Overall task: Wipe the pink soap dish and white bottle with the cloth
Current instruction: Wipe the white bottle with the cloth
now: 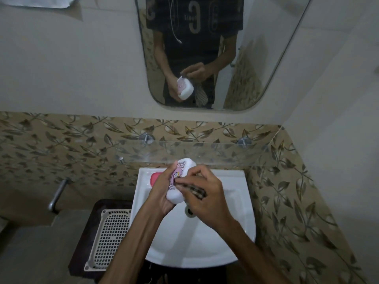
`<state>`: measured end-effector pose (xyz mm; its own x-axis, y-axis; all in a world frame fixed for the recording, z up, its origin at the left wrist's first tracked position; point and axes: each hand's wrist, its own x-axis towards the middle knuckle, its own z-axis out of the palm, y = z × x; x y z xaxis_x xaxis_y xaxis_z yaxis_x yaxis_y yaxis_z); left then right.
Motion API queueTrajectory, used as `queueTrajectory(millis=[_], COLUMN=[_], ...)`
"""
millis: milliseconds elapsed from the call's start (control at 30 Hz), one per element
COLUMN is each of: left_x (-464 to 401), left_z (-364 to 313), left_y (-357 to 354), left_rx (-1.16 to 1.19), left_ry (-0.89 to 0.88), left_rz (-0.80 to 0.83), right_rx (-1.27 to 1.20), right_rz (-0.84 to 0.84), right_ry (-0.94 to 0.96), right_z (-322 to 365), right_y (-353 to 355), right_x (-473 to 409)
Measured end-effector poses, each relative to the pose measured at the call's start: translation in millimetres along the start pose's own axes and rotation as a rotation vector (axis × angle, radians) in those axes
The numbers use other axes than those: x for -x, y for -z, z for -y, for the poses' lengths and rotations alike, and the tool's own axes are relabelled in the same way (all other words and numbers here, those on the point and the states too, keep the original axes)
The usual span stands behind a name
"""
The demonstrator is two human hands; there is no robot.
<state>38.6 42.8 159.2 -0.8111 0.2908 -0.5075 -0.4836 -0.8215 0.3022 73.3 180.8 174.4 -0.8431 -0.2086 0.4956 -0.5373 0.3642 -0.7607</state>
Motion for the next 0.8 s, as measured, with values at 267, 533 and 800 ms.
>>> queueTrajectory(millis=[267,533,800], left_x=[-2,-12,-11], left_z=[7,12,19], left_y=[1,14,14], left_rx=[0.016,-0.164,-0.265], left_ry=[0.008,0.058,-0.101], left_rz=[0.023,-0.157,-0.135], right_rx=[0.075,0.166,0.031], right_rz=[-0.084,-0.247,-0.411], right_ry=[0.061,0.022,-0.305], right_z=[-6,-14,-28], right_y=[-8,-12,-9], right_x=[-16,-25,-45])
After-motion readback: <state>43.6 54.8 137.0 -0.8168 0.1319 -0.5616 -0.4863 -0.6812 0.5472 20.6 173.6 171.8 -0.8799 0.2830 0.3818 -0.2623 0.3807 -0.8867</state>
